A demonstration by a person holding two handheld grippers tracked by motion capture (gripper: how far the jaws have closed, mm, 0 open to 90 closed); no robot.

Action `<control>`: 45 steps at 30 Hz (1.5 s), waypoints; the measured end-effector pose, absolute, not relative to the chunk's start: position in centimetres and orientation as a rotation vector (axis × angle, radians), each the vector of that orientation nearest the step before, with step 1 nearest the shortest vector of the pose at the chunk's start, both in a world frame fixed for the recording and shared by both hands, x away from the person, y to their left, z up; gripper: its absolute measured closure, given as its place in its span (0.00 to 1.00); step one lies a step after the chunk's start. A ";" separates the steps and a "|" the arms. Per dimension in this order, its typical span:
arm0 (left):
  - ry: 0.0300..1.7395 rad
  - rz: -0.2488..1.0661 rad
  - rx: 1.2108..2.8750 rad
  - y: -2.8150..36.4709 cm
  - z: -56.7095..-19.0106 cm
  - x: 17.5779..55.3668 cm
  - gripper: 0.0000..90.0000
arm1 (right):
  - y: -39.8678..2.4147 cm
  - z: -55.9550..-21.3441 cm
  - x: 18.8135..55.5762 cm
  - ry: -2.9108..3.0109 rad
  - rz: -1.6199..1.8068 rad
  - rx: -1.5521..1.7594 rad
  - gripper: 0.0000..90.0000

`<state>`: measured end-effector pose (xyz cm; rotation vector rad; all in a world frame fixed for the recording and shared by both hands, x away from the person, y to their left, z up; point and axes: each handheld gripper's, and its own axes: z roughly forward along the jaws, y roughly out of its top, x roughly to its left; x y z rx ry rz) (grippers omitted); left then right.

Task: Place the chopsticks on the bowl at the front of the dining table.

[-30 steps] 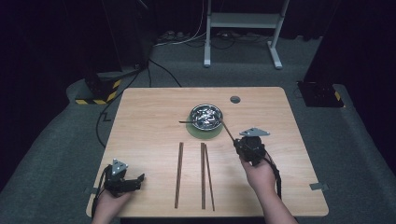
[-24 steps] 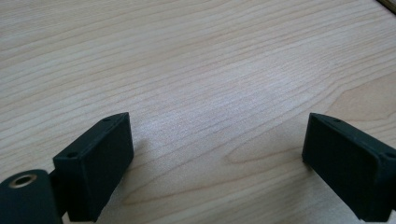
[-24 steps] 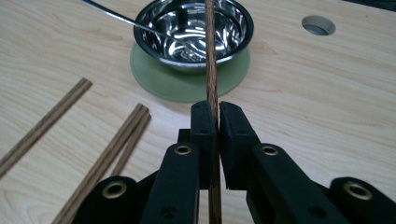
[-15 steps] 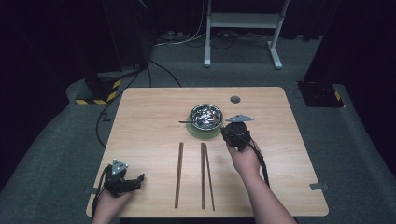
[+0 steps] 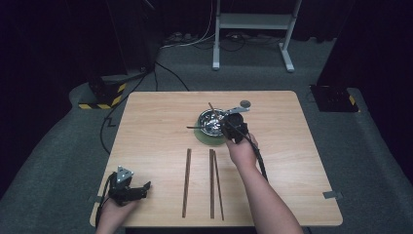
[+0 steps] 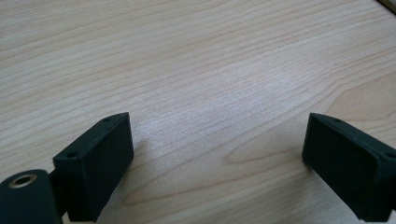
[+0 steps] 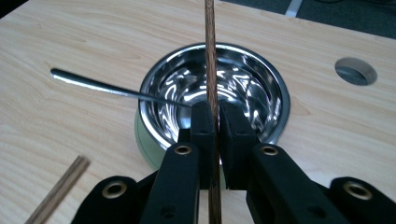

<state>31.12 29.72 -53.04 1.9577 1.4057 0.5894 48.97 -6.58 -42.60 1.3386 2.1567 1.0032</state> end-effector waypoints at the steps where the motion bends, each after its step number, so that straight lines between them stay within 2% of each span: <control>1: 1.405 0.589 1.958 29.7 -53.0 31.1 0.10 | -6.3 -42.6 49.2 2.156 1.001 1.339 0.94; 21: 1.399 0.591 1.964 29.7 -53.0 31.2 0.10 | -2.8 -44.6 54.2 2.155 0.941 1.398 0.94; 45: 1.393 0.589 1.968 29.8 -53.0 31.2 0.10 | -1.0 -46.3 55.6 2.190 0.897 1.437 0.94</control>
